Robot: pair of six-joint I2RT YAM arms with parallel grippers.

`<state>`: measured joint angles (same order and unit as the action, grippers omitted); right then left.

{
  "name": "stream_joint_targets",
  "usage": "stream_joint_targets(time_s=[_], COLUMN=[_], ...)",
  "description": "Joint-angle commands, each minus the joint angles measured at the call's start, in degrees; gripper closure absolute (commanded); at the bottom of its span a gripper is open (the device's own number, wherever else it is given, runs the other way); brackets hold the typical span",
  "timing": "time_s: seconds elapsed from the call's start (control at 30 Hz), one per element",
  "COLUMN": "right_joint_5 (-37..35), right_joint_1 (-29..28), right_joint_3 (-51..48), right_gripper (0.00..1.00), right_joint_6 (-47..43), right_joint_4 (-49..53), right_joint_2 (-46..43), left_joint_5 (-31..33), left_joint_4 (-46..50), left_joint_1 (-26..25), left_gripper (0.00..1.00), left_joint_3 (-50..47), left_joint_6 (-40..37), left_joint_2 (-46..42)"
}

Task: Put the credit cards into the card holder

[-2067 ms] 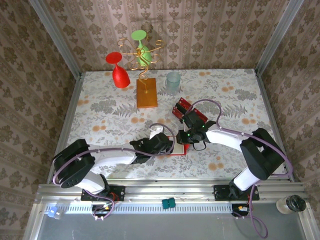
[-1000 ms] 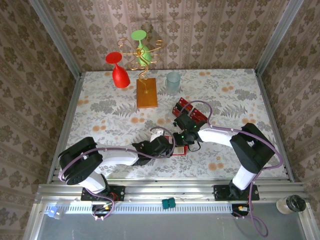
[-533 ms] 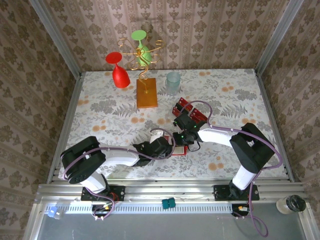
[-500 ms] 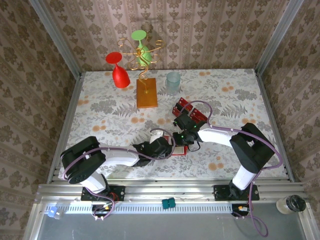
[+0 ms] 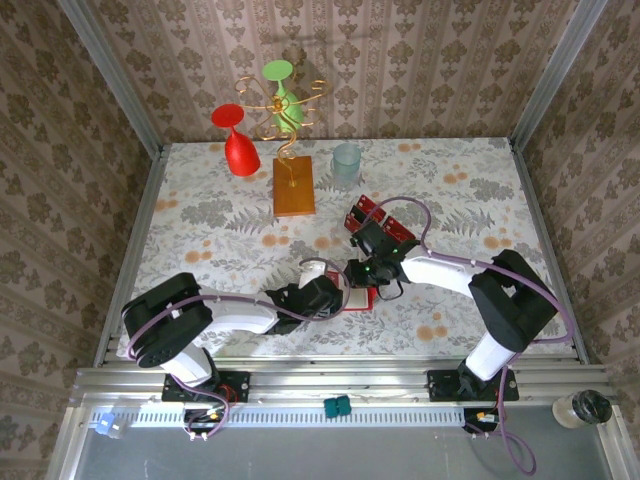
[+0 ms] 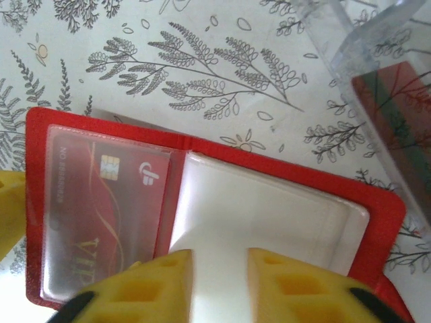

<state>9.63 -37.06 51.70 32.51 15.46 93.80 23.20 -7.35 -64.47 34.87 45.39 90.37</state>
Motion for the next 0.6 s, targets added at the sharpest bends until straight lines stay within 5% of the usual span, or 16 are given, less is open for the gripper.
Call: stream_joint_targets(time_s=[0.0, 0.57], right_joint_5=[-1.6, 1.3], right_joint_1=[0.8, -0.7], right_joint_3=[-0.2, 1.4], right_gripper=[0.87, 1.00], right_joint_6=[-1.4, -1.5], right_joint_4=[1.7, -0.1], right_joint_2=[-0.4, 5.1], left_joint_5=[-2.4, -3.5], left_joint_4=[0.2, -3.2], left_joint_1=[-0.2, -0.3], left_gripper=[0.13, 0.05], left_joint_3=[-1.6, -1.2], left_joint_6=[0.7, -1.9], left_joint_2=[0.7, -0.6])
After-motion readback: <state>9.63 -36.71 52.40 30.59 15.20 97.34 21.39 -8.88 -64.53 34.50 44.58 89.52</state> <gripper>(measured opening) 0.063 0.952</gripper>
